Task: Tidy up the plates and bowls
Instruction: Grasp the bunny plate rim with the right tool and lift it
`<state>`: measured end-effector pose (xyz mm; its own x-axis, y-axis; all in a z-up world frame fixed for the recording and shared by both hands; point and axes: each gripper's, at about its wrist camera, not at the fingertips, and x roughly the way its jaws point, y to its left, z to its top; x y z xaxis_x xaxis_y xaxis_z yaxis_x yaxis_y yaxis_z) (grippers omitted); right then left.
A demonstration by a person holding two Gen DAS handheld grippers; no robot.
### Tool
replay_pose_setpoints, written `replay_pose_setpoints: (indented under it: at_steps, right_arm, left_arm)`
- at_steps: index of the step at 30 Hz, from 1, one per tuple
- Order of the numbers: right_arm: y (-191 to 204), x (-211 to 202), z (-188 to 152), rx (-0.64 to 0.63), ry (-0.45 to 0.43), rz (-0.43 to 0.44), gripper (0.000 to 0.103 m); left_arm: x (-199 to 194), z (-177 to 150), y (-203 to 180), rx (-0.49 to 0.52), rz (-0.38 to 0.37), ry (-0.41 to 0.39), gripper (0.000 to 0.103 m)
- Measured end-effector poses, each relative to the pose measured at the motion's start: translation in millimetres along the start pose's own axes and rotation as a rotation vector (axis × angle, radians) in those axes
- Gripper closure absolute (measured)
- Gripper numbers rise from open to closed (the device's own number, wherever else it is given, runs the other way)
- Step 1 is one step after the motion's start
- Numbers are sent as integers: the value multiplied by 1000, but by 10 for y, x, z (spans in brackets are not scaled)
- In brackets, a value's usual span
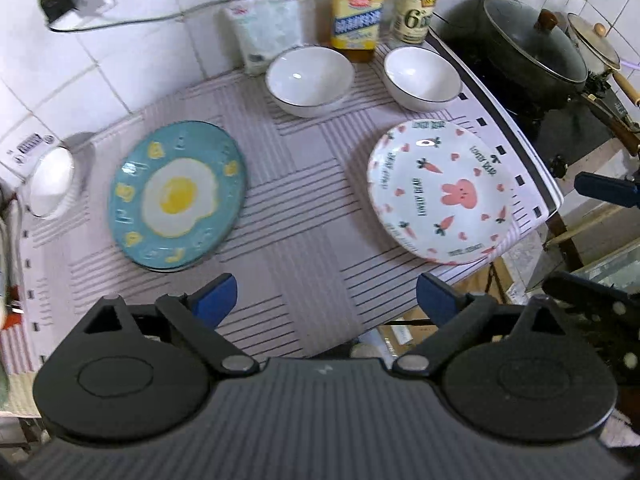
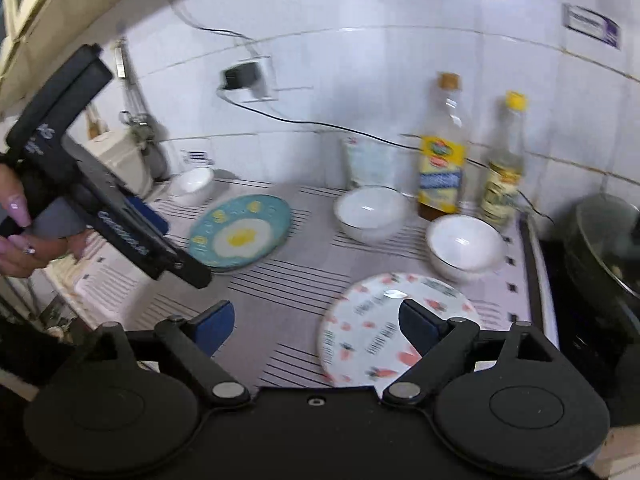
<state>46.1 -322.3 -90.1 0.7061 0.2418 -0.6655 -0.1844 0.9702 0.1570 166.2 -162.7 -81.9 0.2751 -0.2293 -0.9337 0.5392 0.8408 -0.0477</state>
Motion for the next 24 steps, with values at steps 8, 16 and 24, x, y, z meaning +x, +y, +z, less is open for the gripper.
replay_pose_setpoints:
  at_steps: [8, 16, 24]
  right_arm:
    - [-698, 408, -536, 107, -52, -115, 10]
    - [-1405, 1006, -1120, 445, 19, -71, 32]
    - [-1448, 1110, -1167, 516, -6, -27, 54]
  left_arm:
    - [611, 14, -261, -71, -27, 42, 5]
    - [1291, 144, -319, -151, 17, 29, 8]
    - [1644, 99, -398, -143, 8, 27, 32]
